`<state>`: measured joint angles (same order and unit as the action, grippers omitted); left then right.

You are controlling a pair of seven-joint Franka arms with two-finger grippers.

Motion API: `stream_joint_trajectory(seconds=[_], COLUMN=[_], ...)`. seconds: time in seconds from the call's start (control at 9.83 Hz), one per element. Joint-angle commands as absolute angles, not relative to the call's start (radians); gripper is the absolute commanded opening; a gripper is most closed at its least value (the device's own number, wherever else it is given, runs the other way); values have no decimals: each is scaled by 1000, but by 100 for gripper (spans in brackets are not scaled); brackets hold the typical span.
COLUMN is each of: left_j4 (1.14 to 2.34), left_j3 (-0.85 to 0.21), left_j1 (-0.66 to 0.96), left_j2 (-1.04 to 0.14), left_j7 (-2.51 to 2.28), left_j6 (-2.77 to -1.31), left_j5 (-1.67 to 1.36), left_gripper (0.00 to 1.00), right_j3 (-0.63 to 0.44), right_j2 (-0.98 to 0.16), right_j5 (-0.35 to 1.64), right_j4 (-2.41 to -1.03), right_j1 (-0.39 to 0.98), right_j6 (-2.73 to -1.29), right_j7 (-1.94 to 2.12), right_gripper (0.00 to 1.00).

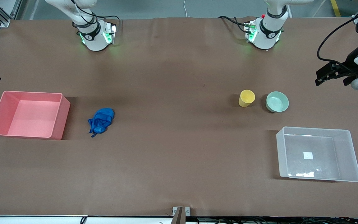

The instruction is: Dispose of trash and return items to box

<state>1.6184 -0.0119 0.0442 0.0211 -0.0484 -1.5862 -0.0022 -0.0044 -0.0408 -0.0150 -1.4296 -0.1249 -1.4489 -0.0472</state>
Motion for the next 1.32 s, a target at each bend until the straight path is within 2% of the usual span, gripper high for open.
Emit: stream_joint_trajectory(seconds=[0.0,0.1,0.2,0.41,0.61,0.92,1.02,1.12,1.22], left_j4=[1738,1809,1907,2143,2300,2455,2471,2471,2471], left_j3=[23,38,58,86,86,87,87,87,87], left_j1=[41,41,40,40,28,23,23,23,15], left_j2=[34,37,58,80,69,-59,-118,-159,-182], left_j7=[-35,-8,3,32,47,69,72,102,123], left_j6=[-1639,-1699,-1798,-2015,-2136,-2430,-2492,-2503,-2505], left_j5=[17,17,17,17,17,17,17,17,17], left_gripper=[98,98,98,98,98,98,97,95,93], right_j3=[0,5,15,87,115,114,112,110,110], right_j2=[-86,-128,-132,-132,-182,-325,-343,-377,-403], right_j5=[-6,-6,-6,-8,-18,-73,-104,-104,-104], right_j4=[-1451,-1471,-1565,-1803,-2012,-2132,-2178,-2201,-2198], right_j1=[-60,-39,-20,-8,29,46,32,31,32], right_j6=[-1476,-1509,-1617,-1884,-2186,-2446,-2536,-2610,-2626], right_j7=[-55,-66,-89,-222,-278,-276,-276,-276,-278], right_gripper=[100,100,100,100,100,100,100,100,100])
